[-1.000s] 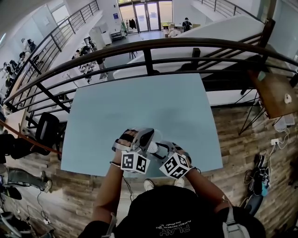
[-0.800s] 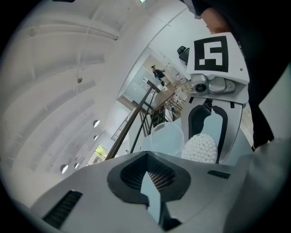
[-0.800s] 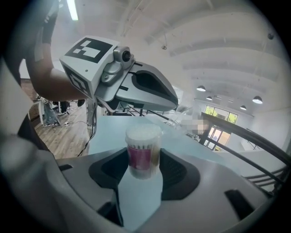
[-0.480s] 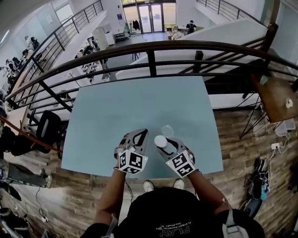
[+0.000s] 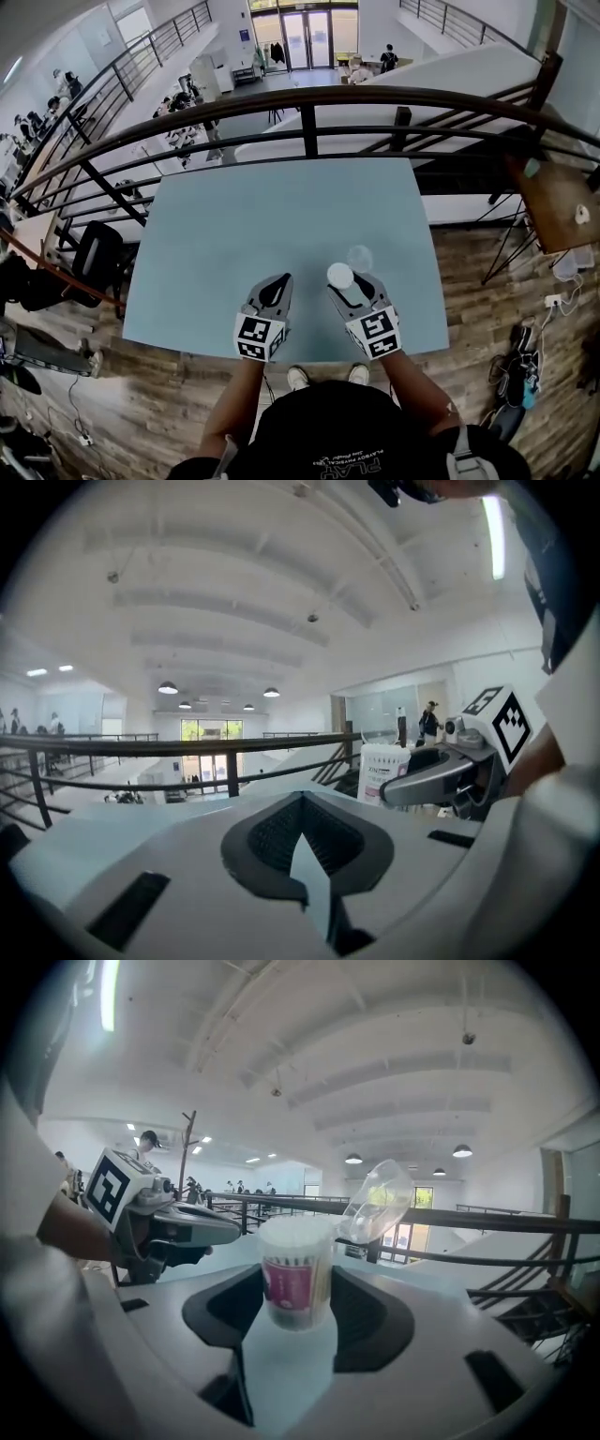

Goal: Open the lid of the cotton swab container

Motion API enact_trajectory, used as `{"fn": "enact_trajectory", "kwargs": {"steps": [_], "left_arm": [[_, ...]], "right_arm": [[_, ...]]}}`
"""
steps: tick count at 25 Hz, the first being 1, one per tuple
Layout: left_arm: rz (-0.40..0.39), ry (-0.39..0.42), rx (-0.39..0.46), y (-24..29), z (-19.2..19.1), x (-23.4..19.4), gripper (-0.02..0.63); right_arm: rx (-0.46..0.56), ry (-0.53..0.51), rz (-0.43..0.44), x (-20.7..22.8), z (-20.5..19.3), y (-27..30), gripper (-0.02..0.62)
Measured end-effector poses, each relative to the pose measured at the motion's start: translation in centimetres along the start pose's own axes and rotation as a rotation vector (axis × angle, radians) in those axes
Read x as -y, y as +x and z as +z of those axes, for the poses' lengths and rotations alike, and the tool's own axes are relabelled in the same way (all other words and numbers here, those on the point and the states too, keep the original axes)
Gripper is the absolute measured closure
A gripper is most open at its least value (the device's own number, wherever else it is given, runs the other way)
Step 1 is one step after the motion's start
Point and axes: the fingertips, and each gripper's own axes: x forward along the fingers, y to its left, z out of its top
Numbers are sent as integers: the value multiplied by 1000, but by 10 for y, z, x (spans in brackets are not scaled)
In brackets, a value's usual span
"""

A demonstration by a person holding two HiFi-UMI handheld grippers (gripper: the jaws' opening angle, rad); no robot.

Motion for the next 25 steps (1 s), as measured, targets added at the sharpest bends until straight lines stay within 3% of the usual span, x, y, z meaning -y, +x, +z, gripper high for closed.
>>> {"fn": "enact_trajectory", "kwargs": {"steps": [5,13,25], "left_arm": [[-40,-72,22,-6,-3,8,597],[-37,-177,78,-21,-4,11,598],[6,-145,92,-26,-3,11,597]], "right_arm": [[15,38,-89,11,1,-8,359],[70,25,-132,10,8,-17,359],[48,14,-146,8,1,-20,362]]}}
